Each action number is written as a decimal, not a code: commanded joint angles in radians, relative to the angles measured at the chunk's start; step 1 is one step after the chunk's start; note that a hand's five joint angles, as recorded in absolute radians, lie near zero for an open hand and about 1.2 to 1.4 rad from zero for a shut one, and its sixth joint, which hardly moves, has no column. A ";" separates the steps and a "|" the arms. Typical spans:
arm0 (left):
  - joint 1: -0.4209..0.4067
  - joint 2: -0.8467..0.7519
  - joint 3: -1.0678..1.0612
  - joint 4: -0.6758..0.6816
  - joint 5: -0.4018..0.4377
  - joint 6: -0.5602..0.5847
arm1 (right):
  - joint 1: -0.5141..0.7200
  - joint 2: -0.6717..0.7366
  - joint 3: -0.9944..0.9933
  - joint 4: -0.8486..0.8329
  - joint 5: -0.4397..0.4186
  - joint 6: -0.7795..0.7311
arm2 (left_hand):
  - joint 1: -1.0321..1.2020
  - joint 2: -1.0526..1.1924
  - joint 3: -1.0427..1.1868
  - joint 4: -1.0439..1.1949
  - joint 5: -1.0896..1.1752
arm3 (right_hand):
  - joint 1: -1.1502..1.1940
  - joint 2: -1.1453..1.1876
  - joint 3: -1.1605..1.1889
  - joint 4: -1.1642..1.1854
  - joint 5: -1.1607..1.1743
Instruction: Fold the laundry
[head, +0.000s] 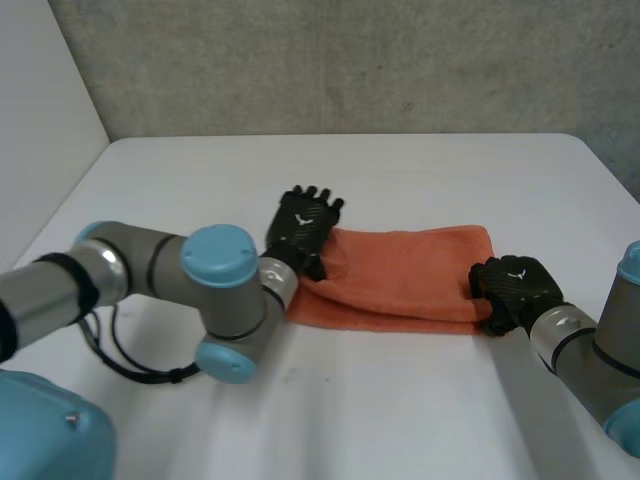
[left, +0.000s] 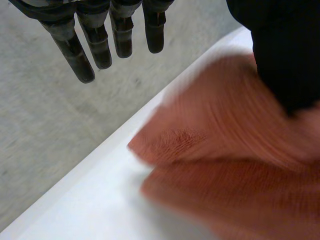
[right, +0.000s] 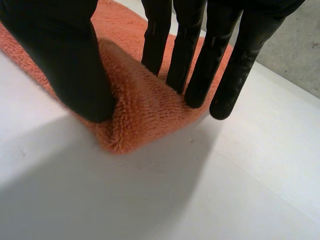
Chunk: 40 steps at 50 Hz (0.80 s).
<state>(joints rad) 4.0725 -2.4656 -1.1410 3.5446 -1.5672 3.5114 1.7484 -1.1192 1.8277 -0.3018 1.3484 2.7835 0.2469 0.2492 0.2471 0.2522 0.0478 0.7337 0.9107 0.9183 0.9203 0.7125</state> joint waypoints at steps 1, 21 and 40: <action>0.006 0.169 -0.226 0.004 -0.016 0.032 | -0.003 0.001 -0.002 0.000 0.009 -0.042 | 0.020 0.017 0.019 0.014 0.044 | 0.470 0.293 0.285 0.283 0.316; -0.018 0.415 -0.464 -0.004 -0.030 -0.028 | 0.089 -0.024 -0.215 0.010 0.078 -0.393 | -0.007 -0.009 -0.007 -0.012 0.018 | 0.663 0.486 0.478 0.476 0.509; 0.123 0.482 -0.496 -0.007 -0.042 -0.147 | 0.559 0.285 -0.493 0.082 0.040 -0.480 | -0.033 -0.036 -0.034 -0.039 -0.009 | 0.244 0.067 0.060 0.058 0.091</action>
<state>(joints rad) 4.1937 -1.9820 -1.6487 3.5371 -1.6079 3.3716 2.2933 -0.8766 1.3583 -0.2605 1.3737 2.3175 0.2411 0.2326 0.2371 0.2317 0.0439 0.9544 1.1522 1.1862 1.1876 0.9847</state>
